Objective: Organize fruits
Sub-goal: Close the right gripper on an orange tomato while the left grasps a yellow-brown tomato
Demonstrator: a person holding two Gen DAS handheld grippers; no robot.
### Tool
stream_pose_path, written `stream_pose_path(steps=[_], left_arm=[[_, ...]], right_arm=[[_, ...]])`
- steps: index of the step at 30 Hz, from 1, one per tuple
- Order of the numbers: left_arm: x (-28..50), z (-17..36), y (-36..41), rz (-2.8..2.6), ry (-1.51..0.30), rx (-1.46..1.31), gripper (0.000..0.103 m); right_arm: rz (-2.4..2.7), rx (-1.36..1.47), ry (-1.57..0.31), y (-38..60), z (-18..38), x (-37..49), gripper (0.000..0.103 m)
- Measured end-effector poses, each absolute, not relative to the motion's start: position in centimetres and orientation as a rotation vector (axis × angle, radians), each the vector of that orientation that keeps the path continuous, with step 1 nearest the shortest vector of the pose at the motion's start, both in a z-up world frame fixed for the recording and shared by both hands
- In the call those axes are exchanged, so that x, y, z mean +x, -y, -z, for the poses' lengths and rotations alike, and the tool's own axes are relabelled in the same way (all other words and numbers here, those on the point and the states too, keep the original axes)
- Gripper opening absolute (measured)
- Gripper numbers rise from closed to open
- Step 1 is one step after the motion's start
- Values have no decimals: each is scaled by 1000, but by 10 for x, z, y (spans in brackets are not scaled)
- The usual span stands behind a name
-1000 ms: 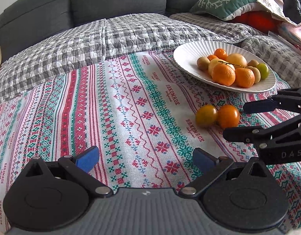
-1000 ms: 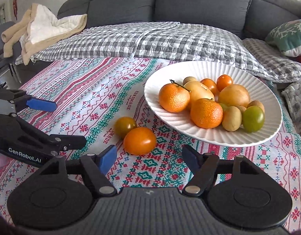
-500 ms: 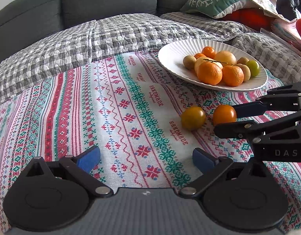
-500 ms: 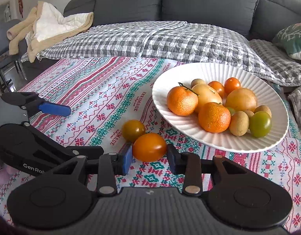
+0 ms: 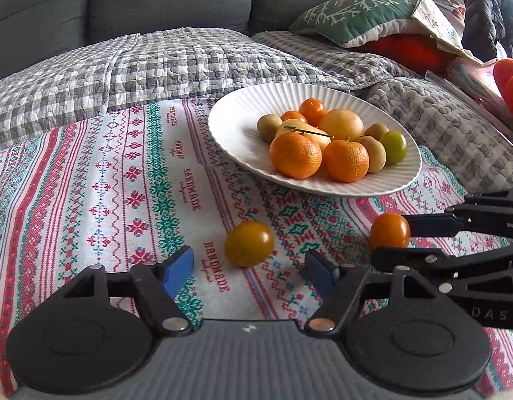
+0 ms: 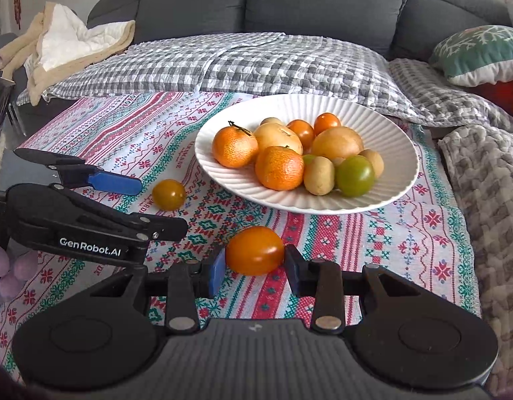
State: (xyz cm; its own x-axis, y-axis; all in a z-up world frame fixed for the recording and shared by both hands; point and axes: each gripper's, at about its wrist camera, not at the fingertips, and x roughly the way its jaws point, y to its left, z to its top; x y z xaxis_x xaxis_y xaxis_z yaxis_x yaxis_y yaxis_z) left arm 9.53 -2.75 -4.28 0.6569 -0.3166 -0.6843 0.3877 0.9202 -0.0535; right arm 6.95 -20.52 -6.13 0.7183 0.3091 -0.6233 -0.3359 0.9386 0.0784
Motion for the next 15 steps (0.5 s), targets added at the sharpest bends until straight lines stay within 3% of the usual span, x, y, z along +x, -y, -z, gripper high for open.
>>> stream_pose_path(steps=[9, 12, 15], left_arm=[[100, 42, 32, 366, -754, 49, 37], [101, 41, 30, 354, -754, 47, 22], [100, 40, 29, 356, -757, 43, 21]], right_arm=[[-352, -38, -684, 213, 62, 67, 34], [-351, -38, -684, 213, 62, 66, 34], [-350, -38, -684, 213, 62, 66, 34]])
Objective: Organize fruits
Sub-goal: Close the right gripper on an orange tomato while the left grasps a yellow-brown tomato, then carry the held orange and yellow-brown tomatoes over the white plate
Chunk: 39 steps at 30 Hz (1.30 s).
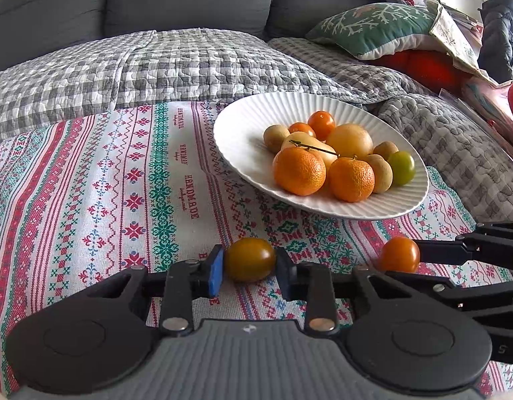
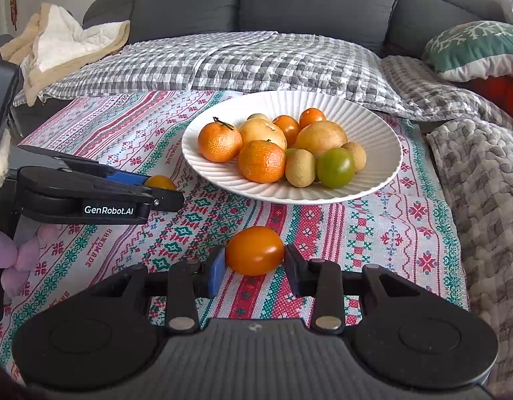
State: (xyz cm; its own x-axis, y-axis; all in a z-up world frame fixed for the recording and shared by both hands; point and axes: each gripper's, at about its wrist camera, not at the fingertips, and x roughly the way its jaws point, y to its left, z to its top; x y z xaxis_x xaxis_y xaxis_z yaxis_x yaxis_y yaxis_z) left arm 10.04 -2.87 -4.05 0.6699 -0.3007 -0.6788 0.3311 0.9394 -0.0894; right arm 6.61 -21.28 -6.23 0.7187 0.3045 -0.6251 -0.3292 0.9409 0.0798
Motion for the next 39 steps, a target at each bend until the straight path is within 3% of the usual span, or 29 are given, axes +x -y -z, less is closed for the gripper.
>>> stream_pose_path(steps=[27, 39], left_arm=[[83, 2, 23, 385, -716, -60, 21], [121, -19, 36, 378, -661, -60, 21]], right_arm=[[-326, 103, -593, 237, 33, 60, 34], [-198, 186, -559, 268, 23, 96, 34]])
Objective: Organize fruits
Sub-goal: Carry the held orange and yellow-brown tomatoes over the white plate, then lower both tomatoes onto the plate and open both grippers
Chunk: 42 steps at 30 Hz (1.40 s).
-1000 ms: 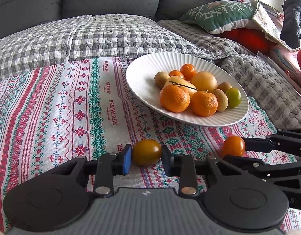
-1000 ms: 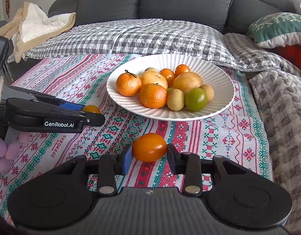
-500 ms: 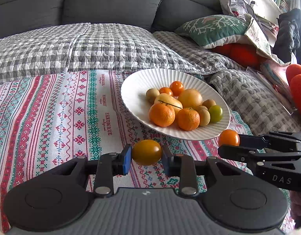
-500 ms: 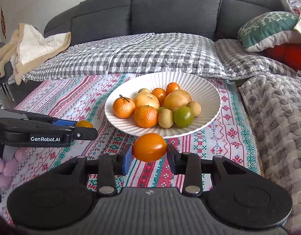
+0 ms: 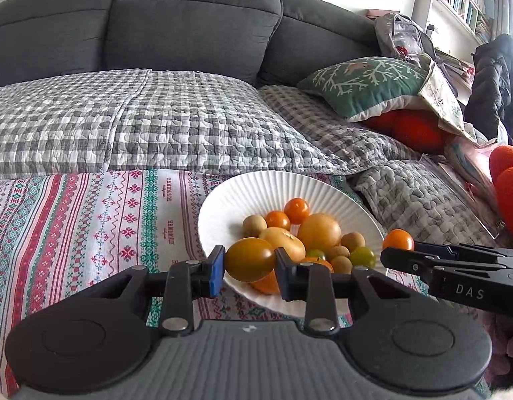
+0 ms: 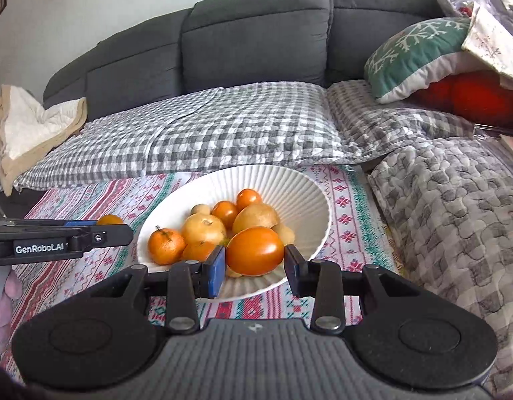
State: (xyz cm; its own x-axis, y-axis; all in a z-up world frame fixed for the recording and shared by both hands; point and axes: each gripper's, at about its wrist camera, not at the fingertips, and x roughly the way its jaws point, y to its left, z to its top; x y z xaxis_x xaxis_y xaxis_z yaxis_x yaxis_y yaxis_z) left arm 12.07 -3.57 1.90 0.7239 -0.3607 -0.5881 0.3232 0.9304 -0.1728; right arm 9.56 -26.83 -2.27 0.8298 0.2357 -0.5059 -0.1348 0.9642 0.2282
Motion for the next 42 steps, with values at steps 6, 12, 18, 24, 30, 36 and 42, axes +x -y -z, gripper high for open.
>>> stream_pose_path(steps=[6, 12, 18, 24, 30, 36, 42], left_arm=[[166, -22, 51, 388, -687, -44, 21], [203, -14, 71, 428, -721, -67, 21], [223, 2, 83, 425, -756, -51, 21], [234, 12, 81, 413, -778, -72, 21], [235, 12, 83, 432, -774, -53, 23], [227, 5, 81, 435, -755, -34, 45], [207, -11, 68, 419, -735, -3, 65]], right_arm=[[-154, 210, -571, 279, 26, 127, 34], [-173, 215, -589, 280, 29, 156, 34], [-196, 223, -613, 277, 33, 179, 34], [-210, 205, -640, 271, 37, 192, 34], [-213, 219, -652, 267, 36, 194, 37], [-196, 215, -625, 271, 22, 186, 48], [-159, 231, -618, 281, 12, 170, 62]])
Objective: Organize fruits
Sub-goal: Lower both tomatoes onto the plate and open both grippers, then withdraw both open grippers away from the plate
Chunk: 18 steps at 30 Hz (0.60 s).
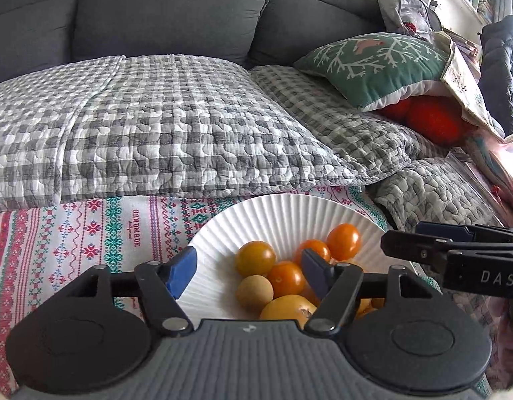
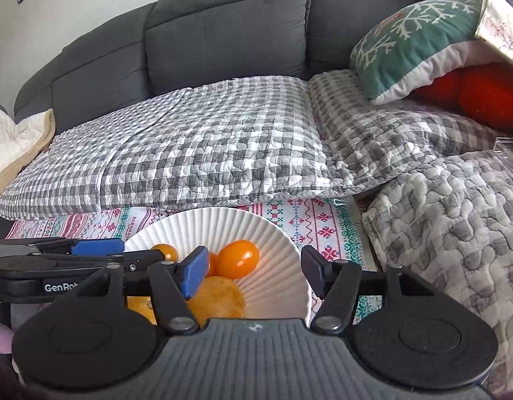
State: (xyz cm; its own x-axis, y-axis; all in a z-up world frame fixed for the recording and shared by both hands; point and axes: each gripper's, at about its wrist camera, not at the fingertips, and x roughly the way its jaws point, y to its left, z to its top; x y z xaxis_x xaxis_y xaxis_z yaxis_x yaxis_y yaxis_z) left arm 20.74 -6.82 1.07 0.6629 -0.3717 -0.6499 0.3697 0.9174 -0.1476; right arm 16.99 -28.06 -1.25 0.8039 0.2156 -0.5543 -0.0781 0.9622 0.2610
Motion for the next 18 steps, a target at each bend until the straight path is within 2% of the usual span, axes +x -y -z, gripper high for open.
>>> stream_pose_path(steps=[5, 8, 10, 18], left_arm=[[186, -23, 56, 390, -713, 17, 78], [170, -26, 50, 388, -713, 29, 81], [160, -26, 44, 382, -714, 30, 84], [117, -18, 26, 338, -769, 19, 92]], right_arm=[[-132, 244, -623, 285, 8, 151, 69], [-118, 240, -628, 285, 8, 138, 74], [-108, 239, -627, 285, 9, 129, 81], [-92, 210, -642, 275, 14, 93, 90]])
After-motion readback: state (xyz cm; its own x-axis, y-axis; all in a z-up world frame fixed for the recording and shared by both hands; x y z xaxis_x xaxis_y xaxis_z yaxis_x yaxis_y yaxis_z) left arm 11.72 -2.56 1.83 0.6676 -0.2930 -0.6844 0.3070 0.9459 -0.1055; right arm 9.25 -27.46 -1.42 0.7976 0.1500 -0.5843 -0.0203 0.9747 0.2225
